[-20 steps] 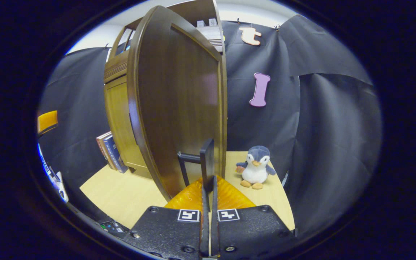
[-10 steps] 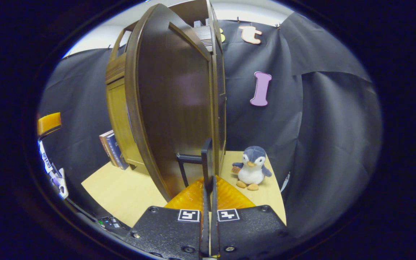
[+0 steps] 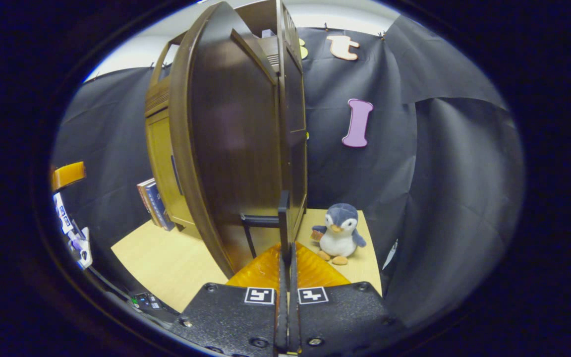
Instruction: Open the right door of the double-door shoe cabinet with the right hand, and open the left door with the left hand.
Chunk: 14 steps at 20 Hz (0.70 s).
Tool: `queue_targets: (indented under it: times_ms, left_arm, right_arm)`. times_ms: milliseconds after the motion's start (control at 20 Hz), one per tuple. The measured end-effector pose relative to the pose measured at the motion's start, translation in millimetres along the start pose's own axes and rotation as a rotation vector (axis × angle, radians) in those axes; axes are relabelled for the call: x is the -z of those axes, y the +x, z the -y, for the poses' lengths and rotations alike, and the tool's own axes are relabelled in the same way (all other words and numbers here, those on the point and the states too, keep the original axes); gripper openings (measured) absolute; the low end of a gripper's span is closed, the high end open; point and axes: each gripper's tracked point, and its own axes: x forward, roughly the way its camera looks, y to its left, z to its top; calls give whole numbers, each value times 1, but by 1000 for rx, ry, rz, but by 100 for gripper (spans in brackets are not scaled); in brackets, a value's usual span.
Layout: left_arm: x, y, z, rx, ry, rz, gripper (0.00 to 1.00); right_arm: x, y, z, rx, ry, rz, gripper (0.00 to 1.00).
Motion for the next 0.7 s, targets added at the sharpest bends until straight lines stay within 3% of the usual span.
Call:
queue_targets:
  times_ms: [150,450,600,700]
  left_arm:
    - [-1,0,-8,-4,17,-3,94]
    - [-3,11,-26,12,16,-5,94]
    - [-6,21,-34,24,5,5,94]
    - [-11,26,-40,29,6,15,94]
  right_arm:
    - [3,-7,-2,-21,-18,-10,5]
    - [-8,-53,-6,45,-97,8,16]
    - [-24,-72,-13,109,-128,36,55]
    - [-35,-86,-26,129,-123,55,66]
